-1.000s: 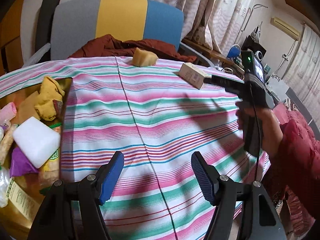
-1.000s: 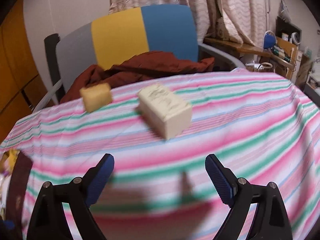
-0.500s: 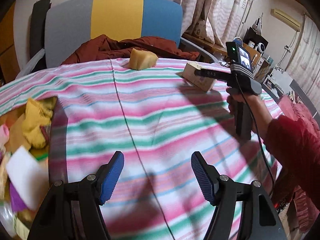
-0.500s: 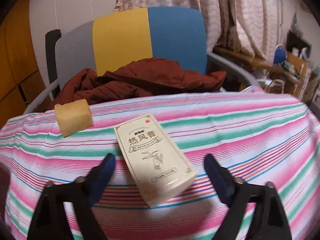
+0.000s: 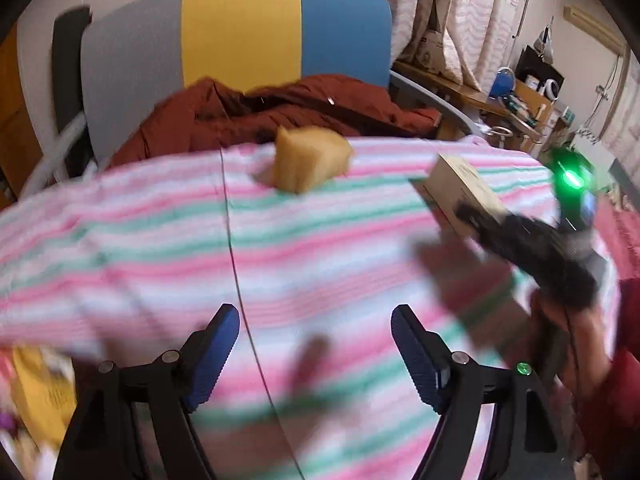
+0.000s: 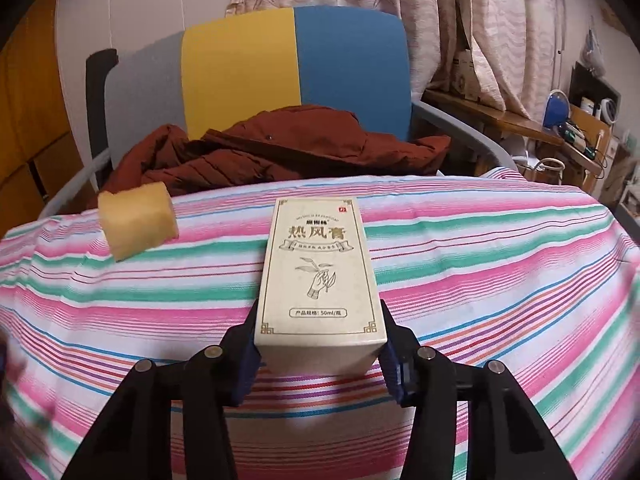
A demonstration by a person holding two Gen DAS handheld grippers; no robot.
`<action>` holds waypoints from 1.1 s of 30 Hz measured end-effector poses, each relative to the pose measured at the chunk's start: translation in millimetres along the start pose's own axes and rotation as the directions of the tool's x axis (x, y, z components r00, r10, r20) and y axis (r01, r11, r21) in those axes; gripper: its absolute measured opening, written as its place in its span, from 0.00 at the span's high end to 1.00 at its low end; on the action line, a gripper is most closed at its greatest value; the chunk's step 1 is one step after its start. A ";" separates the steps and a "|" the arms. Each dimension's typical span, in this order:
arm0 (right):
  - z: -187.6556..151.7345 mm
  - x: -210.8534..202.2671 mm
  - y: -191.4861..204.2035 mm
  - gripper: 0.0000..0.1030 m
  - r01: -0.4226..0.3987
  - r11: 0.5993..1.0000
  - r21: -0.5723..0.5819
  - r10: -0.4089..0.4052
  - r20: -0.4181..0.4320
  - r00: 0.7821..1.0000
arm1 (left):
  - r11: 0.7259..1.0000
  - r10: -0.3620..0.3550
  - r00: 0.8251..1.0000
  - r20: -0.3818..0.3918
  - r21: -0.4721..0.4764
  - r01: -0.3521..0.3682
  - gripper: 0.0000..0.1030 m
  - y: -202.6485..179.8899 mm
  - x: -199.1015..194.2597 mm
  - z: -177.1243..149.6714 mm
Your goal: Organize objects
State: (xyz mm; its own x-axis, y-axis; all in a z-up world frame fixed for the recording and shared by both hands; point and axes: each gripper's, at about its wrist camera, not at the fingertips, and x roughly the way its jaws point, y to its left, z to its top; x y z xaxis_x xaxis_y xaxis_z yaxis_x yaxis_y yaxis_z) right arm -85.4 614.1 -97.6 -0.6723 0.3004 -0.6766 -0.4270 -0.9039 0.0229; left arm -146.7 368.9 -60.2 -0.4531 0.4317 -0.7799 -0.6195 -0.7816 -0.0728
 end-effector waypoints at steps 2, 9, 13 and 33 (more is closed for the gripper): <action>-0.6 1.3 -1.6 0.50 0.001 1.000 0.002 -0.001 -0.006 1.000 | 0.998 0.046 0.999 0.015 0.036 -0.046 0.22 2.1 13.8 18.6; -2.5 1.5 -4.7 0.50 0.010 1.000 0.017 -0.010 0.003 1.000 | 0.989 0.108 0.993 0.038 0.095 -0.111 0.21 5.9 56.4 69.7; -3.1 1.2 -7.0 0.50 0.001 1.000 0.028 -0.001 0.006 1.000 | 0.980 0.117 0.991 0.070 0.151 -0.126 0.20 0.8 78.5 86.8; -4.4 3.4 -7.4 0.50 0.007 0.999 0.032 -0.007 0.005 1.000 | 0.989 0.096 0.986 0.133 0.096 -0.110 0.42 -17.1 116.9 85.8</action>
State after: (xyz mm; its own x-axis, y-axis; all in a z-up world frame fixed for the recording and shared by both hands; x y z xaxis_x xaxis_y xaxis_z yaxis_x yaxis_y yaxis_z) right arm -81.8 620.5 -103.3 -0.6725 0.3082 -0.6729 -0.4507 -0.8917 0.0420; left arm -244.0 471.3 -96.8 -0.5921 0.4107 -0.6933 -0.6250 -0.7772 0.0733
